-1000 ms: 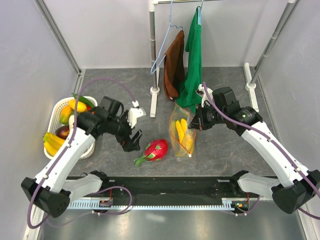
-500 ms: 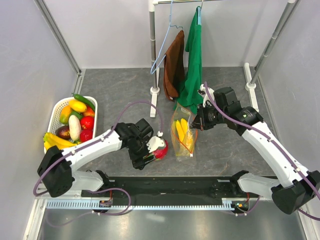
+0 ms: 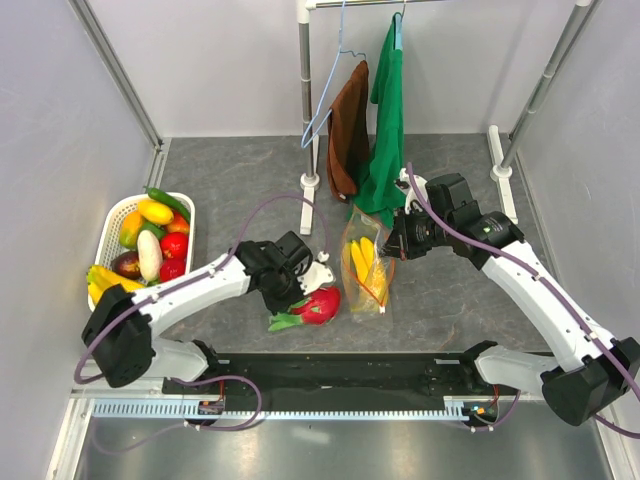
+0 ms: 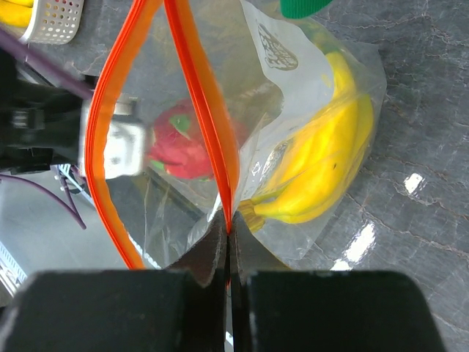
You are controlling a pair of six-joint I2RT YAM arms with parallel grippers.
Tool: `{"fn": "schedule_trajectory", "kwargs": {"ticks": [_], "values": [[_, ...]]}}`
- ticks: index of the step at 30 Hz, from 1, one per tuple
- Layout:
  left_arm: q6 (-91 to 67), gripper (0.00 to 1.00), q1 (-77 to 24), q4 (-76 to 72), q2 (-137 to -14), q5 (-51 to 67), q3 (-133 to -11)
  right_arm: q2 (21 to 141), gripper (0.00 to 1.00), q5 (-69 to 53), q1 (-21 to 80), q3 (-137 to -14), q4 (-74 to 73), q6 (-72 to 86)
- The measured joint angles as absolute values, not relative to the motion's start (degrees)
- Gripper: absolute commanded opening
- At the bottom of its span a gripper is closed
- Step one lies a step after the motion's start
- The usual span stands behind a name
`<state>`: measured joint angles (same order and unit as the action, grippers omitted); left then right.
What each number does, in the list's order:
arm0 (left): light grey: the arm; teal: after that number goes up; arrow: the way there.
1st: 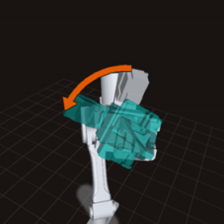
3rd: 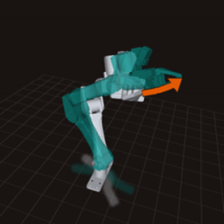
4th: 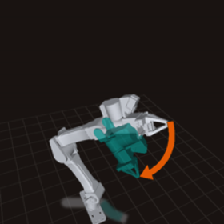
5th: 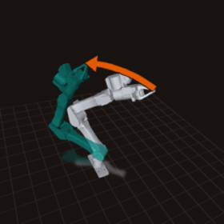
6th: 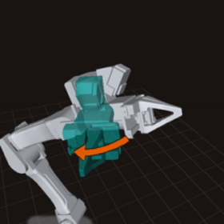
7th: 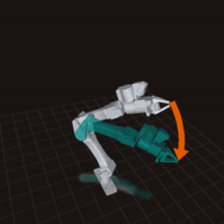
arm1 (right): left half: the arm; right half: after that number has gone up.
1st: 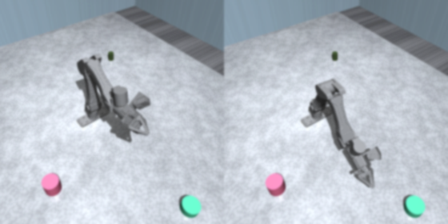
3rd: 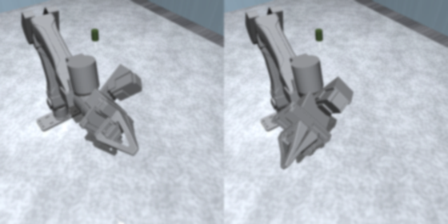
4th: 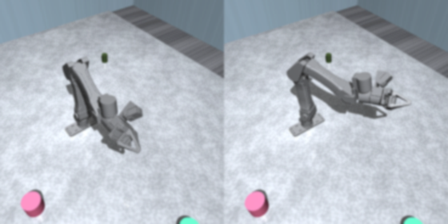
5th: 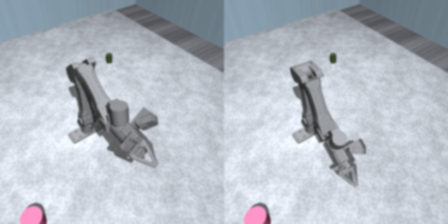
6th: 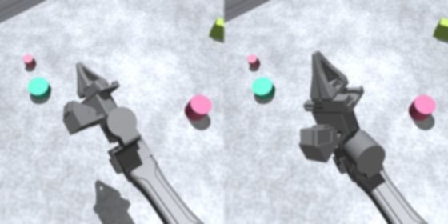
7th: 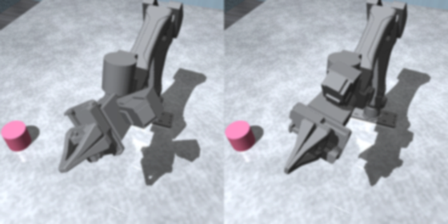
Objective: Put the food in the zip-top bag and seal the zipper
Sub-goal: Pick up the fake fruit from the center of the board, then place the fake fruit in the zipper food storage bag.
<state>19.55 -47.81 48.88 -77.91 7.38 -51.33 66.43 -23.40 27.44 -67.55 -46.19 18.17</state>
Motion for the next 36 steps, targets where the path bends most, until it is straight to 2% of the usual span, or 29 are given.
{"fn": "schedule_trajectory", "kwargs": {"ticks": [4, 10, 19, 28, 36], "values": [[19.55, 0.02, -47.81, 57.23, -72.95, 7.55, -60.29, 66.39, 0.0, -23.42, 27.35, -67.55, -46.22, 18.17], [19.4, 0.02, -47.75, 68.14, -70.0, 10.2, -85.67, 65.8, 0.0, -23.38, 27.24, -67.55, -46.33, 17.96], [17.91, 0.02, -47.75, 77.23, -77.97, 14.41, -113.82, 65.25, 0.0, -23.97, 27.24, -67.55, -46.24, 18.41], [13.76, 0.02, -47.62, 79.44, -89.89, 19.84, -110.63, 66.5, 0.0, -23.2, 26.7, -68.9, -46.5, 19.2], [11.94, 0.02, -42.09, 79.53, -91.2, 21.91, -104.55, 65.89, 0.0, -22.02, 27.05, -69.95, -47.37, 19.29]]}}
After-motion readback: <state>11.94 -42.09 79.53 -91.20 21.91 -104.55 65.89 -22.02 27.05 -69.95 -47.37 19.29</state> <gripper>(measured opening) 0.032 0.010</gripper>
